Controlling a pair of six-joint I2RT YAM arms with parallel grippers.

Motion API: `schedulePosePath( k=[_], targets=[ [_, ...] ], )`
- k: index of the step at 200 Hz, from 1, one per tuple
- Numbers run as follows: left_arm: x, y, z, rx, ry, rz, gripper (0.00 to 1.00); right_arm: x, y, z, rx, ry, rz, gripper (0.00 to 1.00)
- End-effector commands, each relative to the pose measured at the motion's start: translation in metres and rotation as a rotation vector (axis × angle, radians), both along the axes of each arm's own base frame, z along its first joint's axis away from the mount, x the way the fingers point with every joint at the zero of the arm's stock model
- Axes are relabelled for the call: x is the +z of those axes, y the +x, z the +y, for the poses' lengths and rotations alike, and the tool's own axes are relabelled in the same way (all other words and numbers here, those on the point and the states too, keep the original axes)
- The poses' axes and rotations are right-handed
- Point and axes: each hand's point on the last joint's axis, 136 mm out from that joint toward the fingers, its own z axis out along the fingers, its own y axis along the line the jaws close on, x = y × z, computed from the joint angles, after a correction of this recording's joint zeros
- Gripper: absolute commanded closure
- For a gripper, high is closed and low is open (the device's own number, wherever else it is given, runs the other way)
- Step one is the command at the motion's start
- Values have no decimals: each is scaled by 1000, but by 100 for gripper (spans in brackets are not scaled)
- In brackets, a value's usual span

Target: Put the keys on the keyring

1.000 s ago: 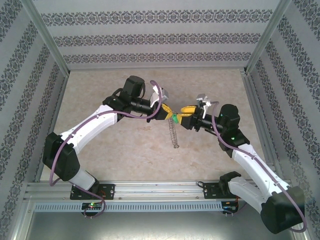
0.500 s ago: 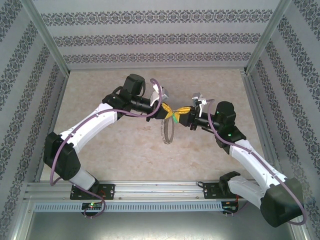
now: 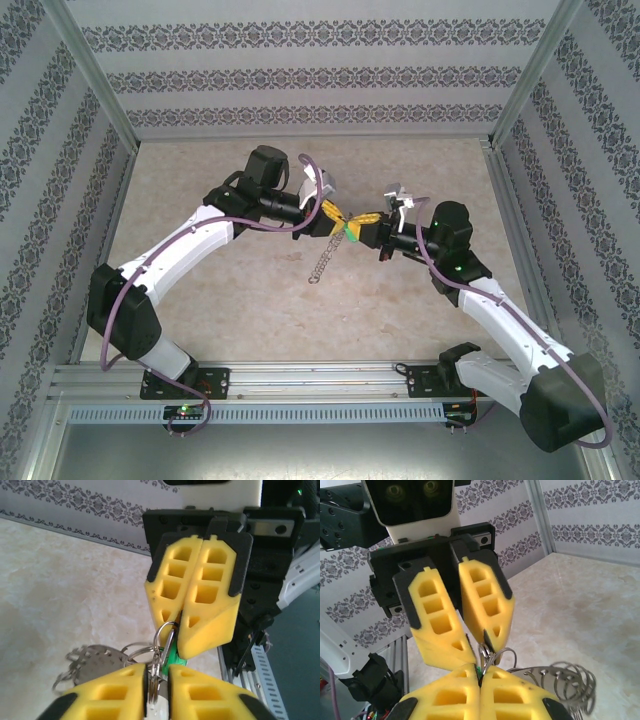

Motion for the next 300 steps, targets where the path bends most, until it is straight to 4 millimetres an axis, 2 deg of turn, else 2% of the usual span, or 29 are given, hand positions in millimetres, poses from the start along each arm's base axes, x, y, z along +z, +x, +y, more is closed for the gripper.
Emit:
schedulePosePath(
  k=[1, 26, 61, 99, 164, 213, 245, 300],
  targets=[
    [24, 2, 2, 35, -67, -85, 69, 23, 2, -5, -17, 35, -81, 100],
    [34, 11, 9, 109, -125, -112, 60, 25, 4, -8, -25, 37, -83, 100],
    [42, 21, 20, 185, -200, -123, 58, 26, 4, -11, -30, 40, -85, 100],
    [31, 29, 20, 204, -216, -101, 58, 29, 2, -11, -17, 43, -85, 100],
    [22, 24, 11, 133, -245, -47, 59, 31, 3, -11, -14, 46, -82, 100],
    [5, 31, 8, 141, -239, -24, 58, 30, 4, -10, -10, 45, -77, 100],
    [3, 35, 5, 131, -243, -21, 59, 30, 4, -10, -11, 44, -76, 100],
    [5, 29, -2, 76, -268, -8, 59, 29, 5, -10, -14, 42, -74, 100]
  ],
)
